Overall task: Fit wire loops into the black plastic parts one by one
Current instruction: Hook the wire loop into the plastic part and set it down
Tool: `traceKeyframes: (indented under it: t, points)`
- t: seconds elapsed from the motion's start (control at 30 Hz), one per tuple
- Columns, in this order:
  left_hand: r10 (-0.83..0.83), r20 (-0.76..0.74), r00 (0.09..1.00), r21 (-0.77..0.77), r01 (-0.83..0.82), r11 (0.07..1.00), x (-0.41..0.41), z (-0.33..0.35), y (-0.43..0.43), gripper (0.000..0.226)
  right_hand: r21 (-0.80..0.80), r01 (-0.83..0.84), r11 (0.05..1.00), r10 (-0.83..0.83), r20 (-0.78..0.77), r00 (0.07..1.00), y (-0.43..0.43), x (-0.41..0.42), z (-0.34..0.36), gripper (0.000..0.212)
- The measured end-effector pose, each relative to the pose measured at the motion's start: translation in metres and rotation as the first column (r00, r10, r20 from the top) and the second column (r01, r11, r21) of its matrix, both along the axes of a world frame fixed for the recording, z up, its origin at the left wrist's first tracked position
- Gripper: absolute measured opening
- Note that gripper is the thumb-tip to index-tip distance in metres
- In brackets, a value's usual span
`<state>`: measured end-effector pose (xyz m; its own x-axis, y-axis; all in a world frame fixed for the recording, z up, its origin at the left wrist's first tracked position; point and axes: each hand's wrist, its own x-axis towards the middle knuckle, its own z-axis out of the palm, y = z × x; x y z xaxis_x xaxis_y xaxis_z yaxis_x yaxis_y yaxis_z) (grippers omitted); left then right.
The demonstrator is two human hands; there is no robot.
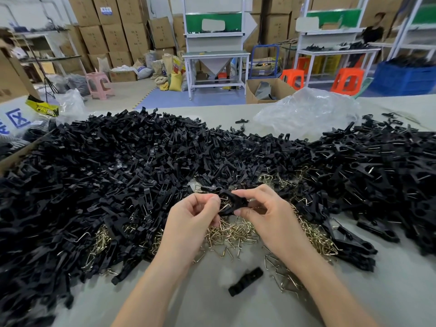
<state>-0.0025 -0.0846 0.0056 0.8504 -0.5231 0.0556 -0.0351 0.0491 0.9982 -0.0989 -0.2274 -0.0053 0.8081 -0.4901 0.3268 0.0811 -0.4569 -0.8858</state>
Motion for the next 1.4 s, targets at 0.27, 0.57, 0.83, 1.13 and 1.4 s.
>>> traceKeyframes:
  t: [0.27,0.57,0.83,1.13,1.4]
  points:
    - [0.013,0.135,0.991,0.098,-0.027,0.995,-0.002,0.0,0.001,0.013,-0.124,0.014,0.992,-0.015,-0.013,1.0,0.001,0.001,-0.001,0.037]
    - [-0.287,-0.313,0.905,-0.148,0.253,0.956,-0.003,0.0,-0.003,0.016,-0.157,-0.085,0.984,0.089,0.019,0.996,0.004,-0.002,0.002,0.04]
    - [-0.517,-0.272,0.812,-0.119,0.504,0.855,-0.007,-0.002,0.002,0.06,-0.286,-0.179,0.941,0.162,-0.081,0.983,0.015,-0.005,0.003,0.025]
    - [-0.459,-0.137,0.878,-0.088,0.45,0.889,-0.011,-0.003,-0.001,0.039,-0.226,-0.138,0.964,0.132,-0.041,0.99,0.015,-0.006,0.003,0.033]
    - [-0.39,-0.108,0.914,-0.015,0.391,0.92,-0.008,-0.005,-0.001,0.037,-0.077,-0.238,0.968,0.237,-0.023,0.971,0.014,-0.005,0.001,0.064]
